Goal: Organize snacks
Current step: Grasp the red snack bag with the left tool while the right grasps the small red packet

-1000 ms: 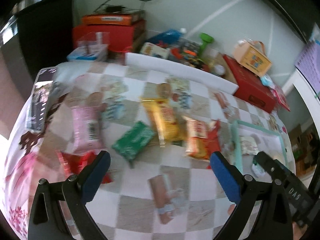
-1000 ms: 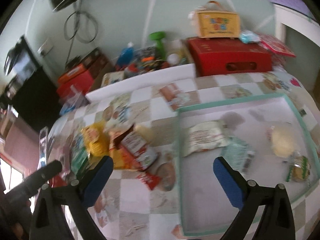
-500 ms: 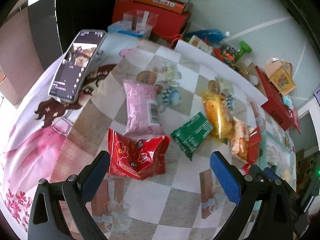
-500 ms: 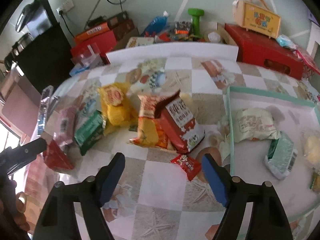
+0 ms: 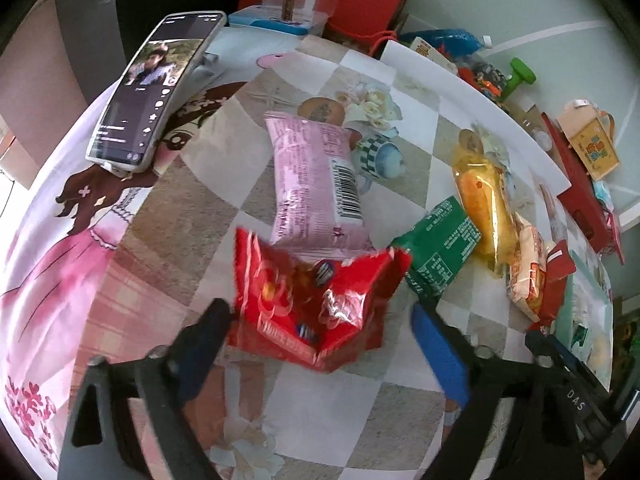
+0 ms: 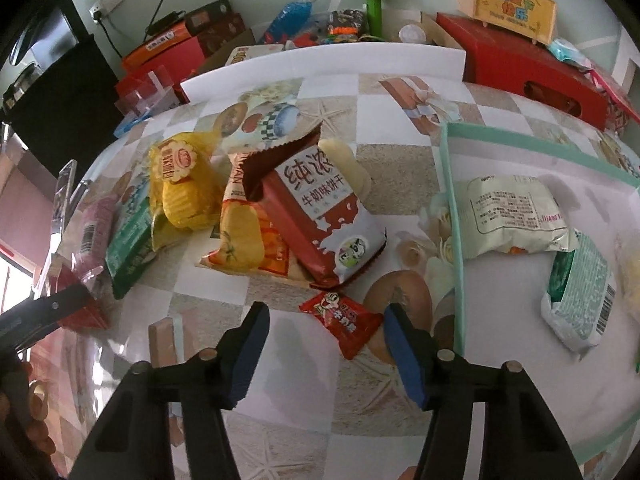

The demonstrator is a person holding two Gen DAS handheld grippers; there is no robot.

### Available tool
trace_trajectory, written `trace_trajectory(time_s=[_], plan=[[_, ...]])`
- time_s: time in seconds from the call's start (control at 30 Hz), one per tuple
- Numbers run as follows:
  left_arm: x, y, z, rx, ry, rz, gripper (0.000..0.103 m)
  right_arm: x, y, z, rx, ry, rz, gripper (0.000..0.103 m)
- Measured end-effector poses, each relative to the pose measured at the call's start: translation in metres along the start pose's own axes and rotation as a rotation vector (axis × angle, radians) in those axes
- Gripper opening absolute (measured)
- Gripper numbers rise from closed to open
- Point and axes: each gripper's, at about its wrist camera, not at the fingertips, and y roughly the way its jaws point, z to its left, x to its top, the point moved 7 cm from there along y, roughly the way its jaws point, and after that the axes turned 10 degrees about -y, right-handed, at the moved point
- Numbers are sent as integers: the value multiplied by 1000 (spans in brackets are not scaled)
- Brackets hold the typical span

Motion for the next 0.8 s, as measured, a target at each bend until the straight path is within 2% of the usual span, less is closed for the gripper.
trace_trajectory(time_s=[0.03,0.1,0.2,0.47,0.8], plan=[[-1,0,-2,-8,3,4,77,0,0,1,4,-1,0,61],[-1,0,-4,-17,9,7,76,-1,1,2,3,-13,4,54],[-2,0,-7,-27,20,11,72,-2,2,3,-9,-30,8,52],[-8,0,-15,-54,44,30,70,-3,2,9,-29,-75,10,30],[-27,1,-44,-100,132,75,69,-6,2,25,-24,-121,13,27]])
